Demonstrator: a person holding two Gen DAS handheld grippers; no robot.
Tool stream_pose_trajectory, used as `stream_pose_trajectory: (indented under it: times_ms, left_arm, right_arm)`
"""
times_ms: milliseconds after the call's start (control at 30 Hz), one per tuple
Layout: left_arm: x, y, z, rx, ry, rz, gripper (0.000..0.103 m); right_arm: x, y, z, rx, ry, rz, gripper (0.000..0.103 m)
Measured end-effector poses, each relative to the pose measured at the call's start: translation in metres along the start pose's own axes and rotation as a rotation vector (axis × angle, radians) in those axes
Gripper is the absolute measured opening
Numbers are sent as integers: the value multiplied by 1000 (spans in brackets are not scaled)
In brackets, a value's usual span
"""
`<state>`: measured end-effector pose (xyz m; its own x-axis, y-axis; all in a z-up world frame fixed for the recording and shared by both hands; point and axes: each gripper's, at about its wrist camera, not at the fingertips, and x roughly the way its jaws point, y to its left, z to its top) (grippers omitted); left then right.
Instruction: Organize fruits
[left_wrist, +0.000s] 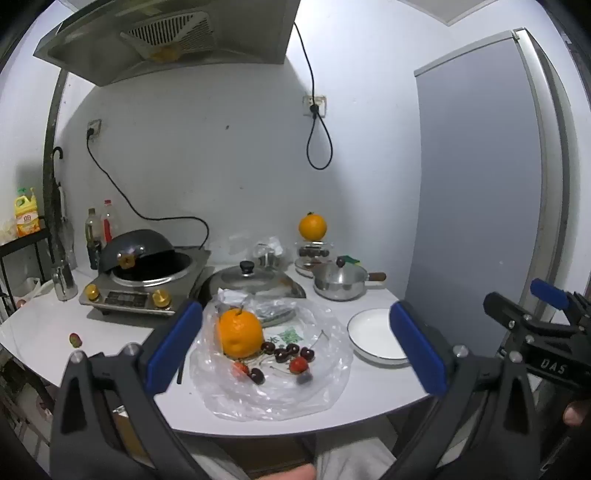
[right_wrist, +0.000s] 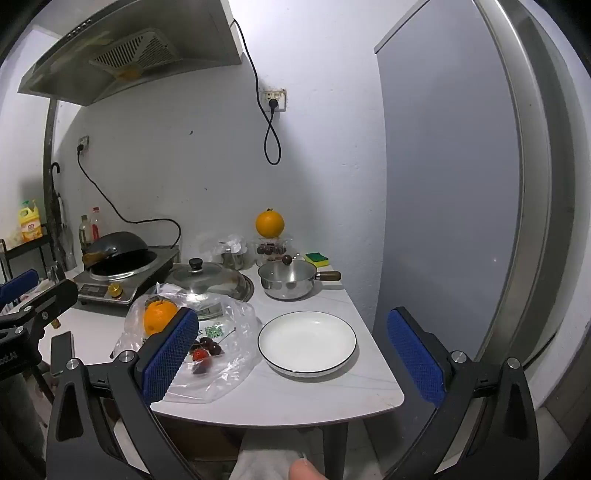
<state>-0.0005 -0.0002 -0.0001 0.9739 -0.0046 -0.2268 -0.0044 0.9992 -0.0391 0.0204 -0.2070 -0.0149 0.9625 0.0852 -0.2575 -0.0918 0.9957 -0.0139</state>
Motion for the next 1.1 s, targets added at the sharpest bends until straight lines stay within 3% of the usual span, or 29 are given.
stream_pose_trajectory:
  times_ms: [1100]
  left_arm:
    - [8,5,-6,-23,54,11,102]
  right_arm:
    - [-1,8,-1,-13,11,1,103]
